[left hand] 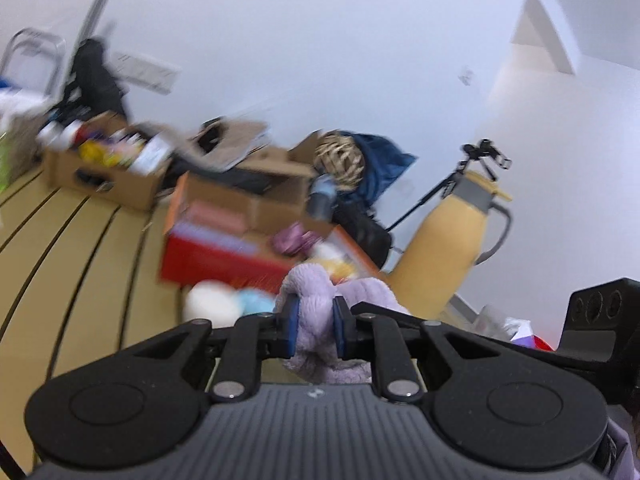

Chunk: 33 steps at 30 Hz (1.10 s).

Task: Organize soft objects
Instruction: 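Carry the lavender towel into the red box and open the right gripper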

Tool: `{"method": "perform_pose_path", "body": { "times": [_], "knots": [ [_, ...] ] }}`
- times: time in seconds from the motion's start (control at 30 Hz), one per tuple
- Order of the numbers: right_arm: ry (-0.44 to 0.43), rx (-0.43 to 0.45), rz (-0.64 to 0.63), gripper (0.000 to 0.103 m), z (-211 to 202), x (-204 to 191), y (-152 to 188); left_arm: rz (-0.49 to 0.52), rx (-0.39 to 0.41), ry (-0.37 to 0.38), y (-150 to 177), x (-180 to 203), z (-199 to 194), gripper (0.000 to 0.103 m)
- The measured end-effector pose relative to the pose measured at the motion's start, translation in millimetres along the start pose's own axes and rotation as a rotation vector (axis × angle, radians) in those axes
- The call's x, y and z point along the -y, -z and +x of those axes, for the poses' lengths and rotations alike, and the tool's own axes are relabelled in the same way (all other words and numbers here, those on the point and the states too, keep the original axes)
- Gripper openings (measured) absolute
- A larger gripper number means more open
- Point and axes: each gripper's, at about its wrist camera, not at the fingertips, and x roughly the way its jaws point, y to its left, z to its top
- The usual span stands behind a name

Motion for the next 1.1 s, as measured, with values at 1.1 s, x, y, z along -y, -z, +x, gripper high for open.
{"method": "perform_pose_path", "body": {
  "times": [1.1],
  "knots": [
    [0.361,-0.384,-0.031,0.052,306,210,-150,0.036,-0.336,-0.269,-142,-104,315,0.028]
  ]
}}
